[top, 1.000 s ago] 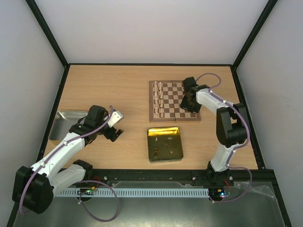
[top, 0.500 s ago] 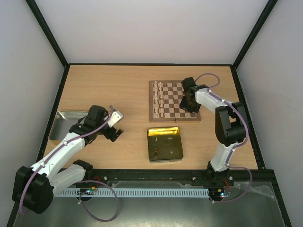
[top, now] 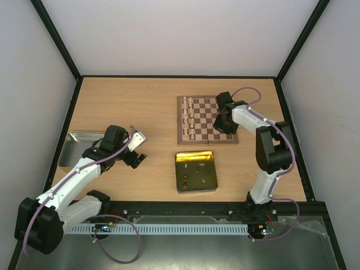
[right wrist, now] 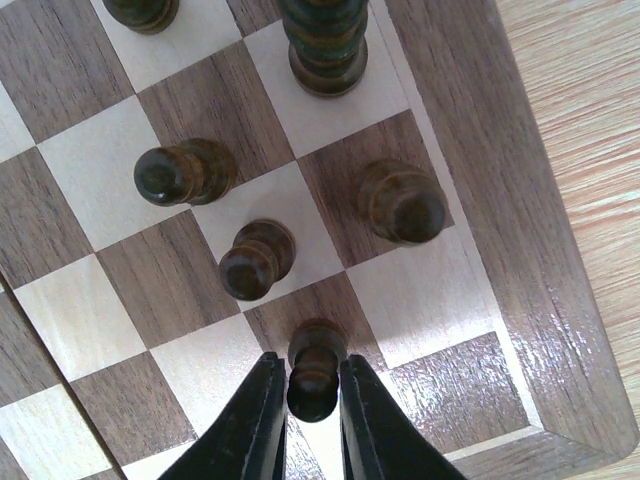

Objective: Set up the chess pieces on the board
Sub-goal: Place the chess piece on the chessboard, then pick up the chess piece from the storage box.

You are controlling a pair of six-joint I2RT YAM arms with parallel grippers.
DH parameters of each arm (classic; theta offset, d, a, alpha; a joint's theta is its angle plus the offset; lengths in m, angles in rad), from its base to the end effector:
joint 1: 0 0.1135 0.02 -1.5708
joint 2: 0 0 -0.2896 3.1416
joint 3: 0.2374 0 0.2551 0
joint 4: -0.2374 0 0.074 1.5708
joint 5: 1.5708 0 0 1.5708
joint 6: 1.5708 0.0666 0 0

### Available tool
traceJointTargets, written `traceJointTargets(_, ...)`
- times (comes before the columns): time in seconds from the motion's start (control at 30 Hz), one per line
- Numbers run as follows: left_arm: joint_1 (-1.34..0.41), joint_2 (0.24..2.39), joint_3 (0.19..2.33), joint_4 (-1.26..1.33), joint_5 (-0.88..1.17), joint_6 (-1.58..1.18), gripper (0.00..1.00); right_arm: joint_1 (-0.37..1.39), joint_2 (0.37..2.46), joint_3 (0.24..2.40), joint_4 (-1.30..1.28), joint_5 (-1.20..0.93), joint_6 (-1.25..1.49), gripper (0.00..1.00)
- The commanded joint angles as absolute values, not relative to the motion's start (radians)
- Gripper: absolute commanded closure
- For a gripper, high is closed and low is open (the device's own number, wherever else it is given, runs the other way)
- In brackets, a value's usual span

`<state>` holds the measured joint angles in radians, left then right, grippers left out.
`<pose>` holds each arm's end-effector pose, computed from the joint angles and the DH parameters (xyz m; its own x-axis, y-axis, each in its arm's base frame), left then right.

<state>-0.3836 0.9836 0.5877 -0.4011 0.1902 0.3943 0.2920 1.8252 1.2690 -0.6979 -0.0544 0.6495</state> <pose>0.1890 -0.0899 0.2146 -0.4241 0.5780 -0.6972 0.7072 0.6922 0.1436 0.3618 0.1125 0.1803 -0.9084 0.3575 -0.2168 0.3086 0.9231 0.2295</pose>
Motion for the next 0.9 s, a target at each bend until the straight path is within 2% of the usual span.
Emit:
traceJointTargets(0.0, -0.391, 0.985, 0.578, -0.395, 0.193, 0.391, 0.01, 0.288, 1.811, 1.278, -0.713, -0.050, 0.641, 0.85)
traceJointTargets(0.3, -0.390, 0.984, 0.577, -0.396, 0.195, 0.392, 0.01, 0.289, 1.748, 1.232, -0.713, -0.082, 0.640, 0.79)
traceJointTargets(0.57, -0.388, 0.988, 0.576, -0.391, 0.192, 0.390, 0.01, 0.335, 1.571, 1.098, -0.734, -0.086, 0.603, 0.79)
traceJointTargets(0.87, -0.384, 0.988, 0.576, -0.391, 0.183, 0.386, 0.01, 0.668, 1.394, 0.981, -0.792, -0.009, 0.677, 0.79)
